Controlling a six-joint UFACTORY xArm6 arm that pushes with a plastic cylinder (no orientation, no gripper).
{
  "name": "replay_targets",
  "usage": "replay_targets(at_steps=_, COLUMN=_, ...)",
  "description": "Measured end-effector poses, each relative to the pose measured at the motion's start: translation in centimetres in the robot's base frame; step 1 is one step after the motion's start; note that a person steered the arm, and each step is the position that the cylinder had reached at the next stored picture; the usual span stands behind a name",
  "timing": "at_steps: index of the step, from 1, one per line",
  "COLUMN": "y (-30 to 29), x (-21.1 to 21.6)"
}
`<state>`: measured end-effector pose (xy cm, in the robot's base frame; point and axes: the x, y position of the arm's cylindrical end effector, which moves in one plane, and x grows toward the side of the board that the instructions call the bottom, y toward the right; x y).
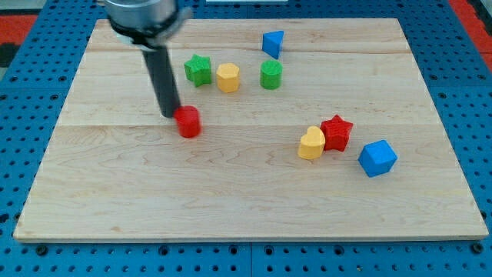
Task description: Push the red circle into the yellow heart
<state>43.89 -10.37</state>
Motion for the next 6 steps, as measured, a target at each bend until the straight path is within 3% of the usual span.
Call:
replay_targets(at_steps=1, y=-4.4, x=1.0)
replay_targets(at_steps=2, y=3.4, x=-0.2)
replay_targets(at_steps=3, y=10.7, x=3.1)
replay_targets(at_steps=4, y=7.5, x=5.3)
replay_targets(at_steps=5, y=14.4, x=4.2)
replay_targets(at_steps=6, y=7.4, x=4.2)
